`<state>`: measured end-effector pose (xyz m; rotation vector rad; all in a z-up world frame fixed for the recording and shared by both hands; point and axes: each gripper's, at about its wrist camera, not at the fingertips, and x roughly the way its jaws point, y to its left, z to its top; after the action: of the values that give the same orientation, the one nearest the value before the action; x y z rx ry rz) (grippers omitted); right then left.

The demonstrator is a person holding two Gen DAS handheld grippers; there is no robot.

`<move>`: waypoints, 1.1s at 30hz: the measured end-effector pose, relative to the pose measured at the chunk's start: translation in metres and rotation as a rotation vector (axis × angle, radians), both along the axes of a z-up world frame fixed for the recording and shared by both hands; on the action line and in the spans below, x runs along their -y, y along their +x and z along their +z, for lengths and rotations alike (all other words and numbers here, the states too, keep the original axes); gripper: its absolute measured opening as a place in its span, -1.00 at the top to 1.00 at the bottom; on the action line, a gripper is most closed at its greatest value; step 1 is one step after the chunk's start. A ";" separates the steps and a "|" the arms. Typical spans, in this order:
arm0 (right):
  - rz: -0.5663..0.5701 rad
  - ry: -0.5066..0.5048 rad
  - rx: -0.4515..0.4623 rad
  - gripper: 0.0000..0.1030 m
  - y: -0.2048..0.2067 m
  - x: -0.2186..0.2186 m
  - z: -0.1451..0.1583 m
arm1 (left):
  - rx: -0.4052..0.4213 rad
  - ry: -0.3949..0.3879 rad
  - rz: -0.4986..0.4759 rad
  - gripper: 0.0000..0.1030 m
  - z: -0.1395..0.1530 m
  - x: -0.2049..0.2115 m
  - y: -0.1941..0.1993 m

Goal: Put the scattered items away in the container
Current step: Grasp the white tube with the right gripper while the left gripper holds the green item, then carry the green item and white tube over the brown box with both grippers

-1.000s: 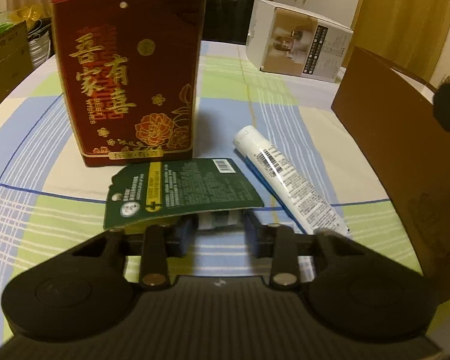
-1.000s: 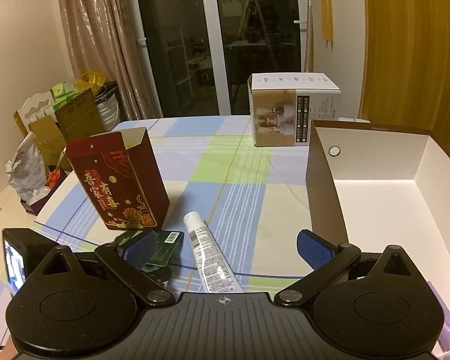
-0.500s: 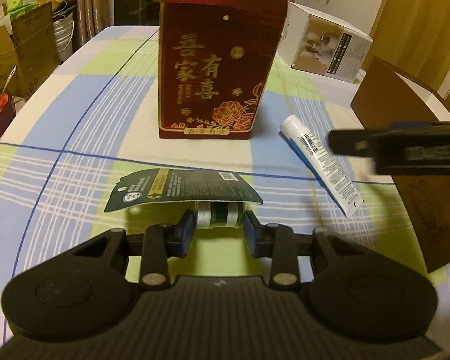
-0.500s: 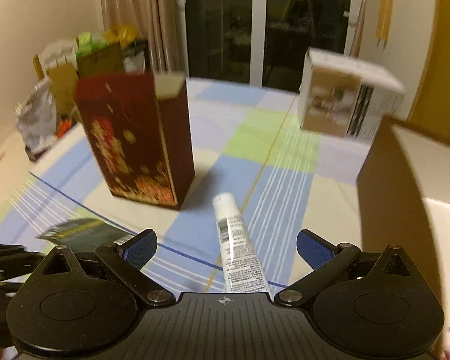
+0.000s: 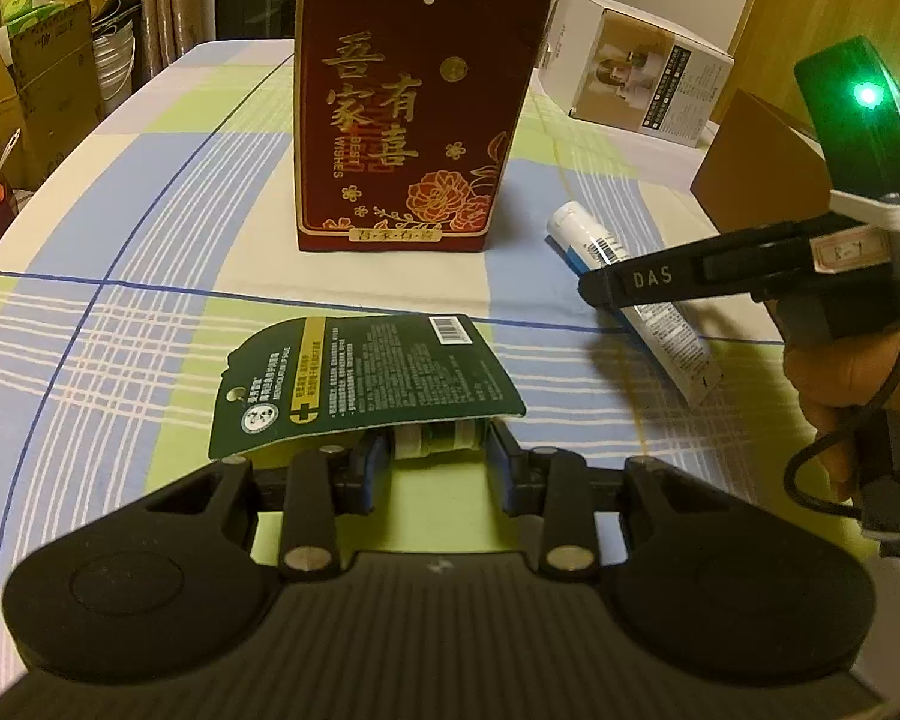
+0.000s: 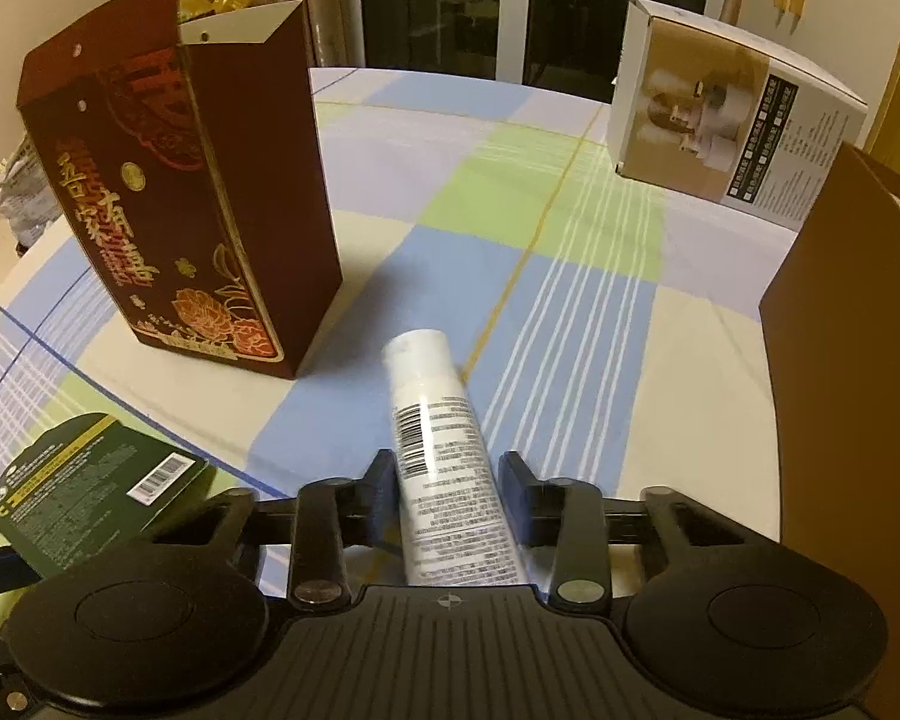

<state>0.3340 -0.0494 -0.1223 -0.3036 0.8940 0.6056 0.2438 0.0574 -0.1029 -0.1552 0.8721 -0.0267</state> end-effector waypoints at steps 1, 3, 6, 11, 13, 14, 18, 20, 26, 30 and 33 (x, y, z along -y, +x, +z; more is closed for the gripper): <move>-0.004 -0.006 0.000 0.30 -0.002 0.001 0.001 | 0.003 0.000 -0.003 0.42 0.001 0.001 0.000; -0.017 -0.004 -0.009 0.31 -0.009 0.007 0.004 | 0.003 0.002 -0.007 0.43 0.002 0.002 0.001; -0.032 0.013 -0.013 0.31 -0.026 0.019 0.012 | 0.002 0.006 -0.021 0.43 0.004 0.006 -0.001; -0.076 0.048 -0.027 0.32 -0.062 0.046 0.028 | 0.004 0.013 -0.046 0.43 0.009 0.015 -0.013; -0.098 0.063 -0.036 0.32 -0.075 0.056 0.034 | 0.005 0.014 -0.054 0.43 0.012 0.020 -0.021; -0.105 0.072 -0.039 0.32 -0.083 0.061 0.038 | 0.007 0.016 -0.058 0.43 0.015 0.022 -0.025; -0.114 0.097 -0.036 0.32 -0.109 0.076 0.052 | 0.017 0.027 -0.068 0.43 0.025 0.030 -0.042; -0.124 0.109 -0.038 0.32 -0.120 0.082 0.058 | 0.021 0.039 -0.074 0.43 0.030 0.033 -0.050; -0.142 0.131 -0.043 0.32 -0.146 0.094 0.073 | 0.021 0.056 -0.085 0.43 0.041 0.040 -0.069; -0.147 0.138 -0.042 0.32 -0.158 0.101 0.079 | 0.022 0.061 -0.089 0.43 0.048 0.044 -0.082; -0.152 0.144 -0.042 0.32 -0.166 0.105 0.083 | 0.019 0.062 -0.089 0.43 0.052 0.046 -0.090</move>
<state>0.1680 -0.1549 -0.0391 -0.0918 0.9001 0.5338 0.1538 0.0111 -0.0510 -0.0578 0.8598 -0.0843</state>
